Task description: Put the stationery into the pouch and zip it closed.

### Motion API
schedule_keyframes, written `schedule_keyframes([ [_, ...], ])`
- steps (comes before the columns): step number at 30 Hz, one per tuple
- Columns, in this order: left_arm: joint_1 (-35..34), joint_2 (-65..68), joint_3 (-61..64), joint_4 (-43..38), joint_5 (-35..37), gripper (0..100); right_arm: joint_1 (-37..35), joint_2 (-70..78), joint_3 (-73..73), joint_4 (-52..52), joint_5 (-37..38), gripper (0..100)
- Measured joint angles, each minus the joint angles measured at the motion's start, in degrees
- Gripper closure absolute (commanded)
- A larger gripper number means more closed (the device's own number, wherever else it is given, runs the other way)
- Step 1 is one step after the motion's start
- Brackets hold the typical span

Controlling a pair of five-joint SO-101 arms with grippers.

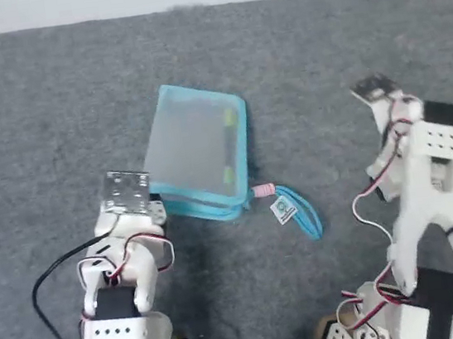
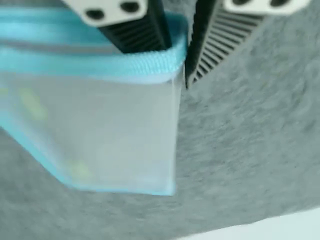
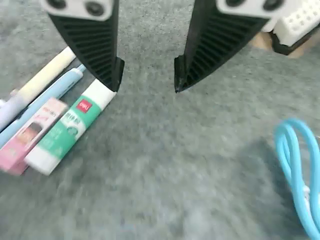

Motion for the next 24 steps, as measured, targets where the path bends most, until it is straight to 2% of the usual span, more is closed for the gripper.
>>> schedule_keyframes([
  [2,2.02,0.0,0.0,2.11,-2.02,99,2.11,0.0,2.73,-2.9,0.88,82.9],
  [9,-0.09,0.0,-0.88,2.81,-1.85,99,11.08,0.09,3.6,-7.56,4.92,83.0],
  [16,-0.53,0.0,-0.88,2.81,-1.85,99,21.8,9.14,1.76,-12.57,11.87,83.0],
  [24,-0.53,0.0,-0.88,2.81,-1.85,99,27.25,18.64,0.18,-20.13,14.77,83.0],
])
